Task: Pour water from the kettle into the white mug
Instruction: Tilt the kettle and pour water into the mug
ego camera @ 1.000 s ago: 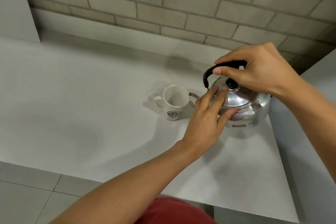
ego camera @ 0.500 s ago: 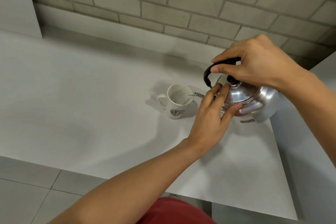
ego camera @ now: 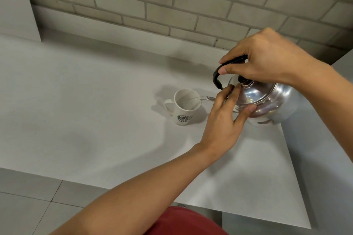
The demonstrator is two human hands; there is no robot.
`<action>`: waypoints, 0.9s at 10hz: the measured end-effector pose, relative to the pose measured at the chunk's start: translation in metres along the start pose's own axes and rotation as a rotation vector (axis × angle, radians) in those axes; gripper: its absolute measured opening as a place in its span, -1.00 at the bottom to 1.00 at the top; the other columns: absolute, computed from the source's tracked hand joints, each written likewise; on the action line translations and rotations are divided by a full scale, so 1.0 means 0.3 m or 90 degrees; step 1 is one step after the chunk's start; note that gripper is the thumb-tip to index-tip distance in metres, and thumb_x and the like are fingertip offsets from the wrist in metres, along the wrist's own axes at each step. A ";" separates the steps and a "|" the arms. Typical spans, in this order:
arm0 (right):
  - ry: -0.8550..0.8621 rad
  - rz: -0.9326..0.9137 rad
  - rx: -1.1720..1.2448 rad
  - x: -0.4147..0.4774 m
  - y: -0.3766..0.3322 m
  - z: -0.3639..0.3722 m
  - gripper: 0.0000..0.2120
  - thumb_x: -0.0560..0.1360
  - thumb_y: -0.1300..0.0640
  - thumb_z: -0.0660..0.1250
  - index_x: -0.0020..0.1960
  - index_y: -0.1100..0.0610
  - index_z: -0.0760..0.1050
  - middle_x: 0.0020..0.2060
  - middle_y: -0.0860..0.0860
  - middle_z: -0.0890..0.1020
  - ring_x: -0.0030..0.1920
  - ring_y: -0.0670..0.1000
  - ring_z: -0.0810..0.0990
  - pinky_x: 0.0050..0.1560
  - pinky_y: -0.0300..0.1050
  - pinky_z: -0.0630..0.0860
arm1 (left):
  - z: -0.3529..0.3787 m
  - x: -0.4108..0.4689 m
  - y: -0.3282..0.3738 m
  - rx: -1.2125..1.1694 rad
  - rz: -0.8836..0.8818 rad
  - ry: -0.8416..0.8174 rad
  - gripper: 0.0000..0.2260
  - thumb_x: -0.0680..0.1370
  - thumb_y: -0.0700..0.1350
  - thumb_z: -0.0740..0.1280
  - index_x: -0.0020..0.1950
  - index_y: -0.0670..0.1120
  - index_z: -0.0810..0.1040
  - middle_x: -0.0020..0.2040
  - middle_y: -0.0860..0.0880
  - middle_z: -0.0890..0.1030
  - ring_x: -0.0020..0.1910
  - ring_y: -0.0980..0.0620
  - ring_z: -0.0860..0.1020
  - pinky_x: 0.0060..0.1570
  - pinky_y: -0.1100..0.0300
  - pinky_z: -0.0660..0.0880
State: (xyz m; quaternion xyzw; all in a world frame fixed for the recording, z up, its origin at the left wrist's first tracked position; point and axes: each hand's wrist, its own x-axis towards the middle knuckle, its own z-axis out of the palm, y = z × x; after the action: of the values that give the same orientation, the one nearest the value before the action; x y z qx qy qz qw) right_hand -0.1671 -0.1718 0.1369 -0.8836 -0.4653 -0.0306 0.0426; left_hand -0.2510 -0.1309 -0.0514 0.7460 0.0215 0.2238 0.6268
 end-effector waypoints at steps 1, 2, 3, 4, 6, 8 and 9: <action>0.000 -0.002 -0.005 0.004 0.002 -0.006 -0.70 0.51 -0.18 0.44 0.13 -0.07 0.75 -0.02 -0.05 0.79 0.03 0.06 0.72 0.01 0.10 0.63 | 0.006 0.004 0.001 -0.026 -0.012 0.005 -0.49 0.65 0.11 0.34 0.58 0.05 0.34 0.51 0.13 0.32 0.53 0.04 0.35 0.37 -0.08 0.49; 0.006 -0.009 -0.014 0.007 0.003 -0.006 -0.70 0.50 -0.19 0.45 0.13 -0.06 0.75 -0.03 -0.04 0.79 0.02 0.06 0.72 -0.02 0.10 0.63 | 0.012 0.007 -0.001 -0.036 -0.018 0.013 -0.49 0.65 0.11 0.35 0.58 0.05 0.34 0.50 0.17 0.32 0.54 0.06 0.33 0.37 -0.09 0.49; 0.003 -0.010 -0.020 0.013 0.007 -0.008 -0.68 0.50 -0.20 0.44 0.14 -0.06 0.75 0.00 -0.04 0.79 0.04 0.06 0.72 -0.01 0.08 0.63 | 0.019 0.009 -0.001 -0.042 -0.022 0.015 -0.49 0.65 0.12 0.35 0.57 0.07 0.34 0.50 0.20 0.31 0.54 0.09 0.32 0.38 -0.09 0.48; -0.003 -0.017 -0.030 0.020 0.010 -0.010 -0.66 0.49 -0.21 0.44 0.15 -0.06 0.74 0.02 -0.04 0.79 0.05 0.06 0.72 0.00 0.09 0.63 | 0.025 0.012 0.000 -0.047 -0.024 0.024 -0.49 0.64 0.13 0.35 0.57 0.08 0.35 0.49 0.21 0.32 0.53 0.10 0.33 0.38 -0.09 0.49; -0.006 -0.025 -0.042 0.027 0.015 -0.017 -0.66 0.49 -0.23 0.44 0.15 -0.07 0.74 0.00 -0.04 0.79 0.03 0.06 0.73 -0.04 0.07 0.63 | 0.034 0.017 0.004 -0.059 -0.014 0.035 -0.50 0.64 0.14 0.36 0.56 0.11 0.34 0.47 0.26 0.32 0.52 0.12 0.34 0.37 -0.09 0.50; -0.015 -0.019 -0.064 0.038 0.016 -0.014 -0.68 0.48 -0.26 0.44 0.13 -0.13 0.73 -0.05 -0.05 0.79 0.03 0.12 0.70 -0.11 0.09 0.63 | 0.038 0.020 0.007 -0.064 -0.010 0.047 -0.50 0.64 0.13 0.36 0.56 0.10 0.35 0.46 0.24 0.34 0.50 0.11 0.36 0.35 -0.08 0.52; -0.016 -0.010 -0.063 0.042 0.017 -0.014 -0.68 0.48 -0.28 0.43 0.13 -0.16 0.72 -0.04 -0.07 0.79 0.06 0.12 0.69 -0.13 0.03 0.59 | 0.039 0.020 0.006 -0.067 -0.007 0.051 -0.50 0.64 0.11 0.36 0.56 0.09 0.35 0.46 0.24 0.34 0.50 0.12 0.36 0.34 -0.07 0.52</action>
State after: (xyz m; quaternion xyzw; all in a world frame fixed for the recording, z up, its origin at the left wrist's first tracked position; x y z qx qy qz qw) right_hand -0.1558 -0.1650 0.1421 -0.8814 -0.4704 -0.0424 -0.0071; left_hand -0.2418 -0.1402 -0.0492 0.7022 0.0392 0.2507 0.6652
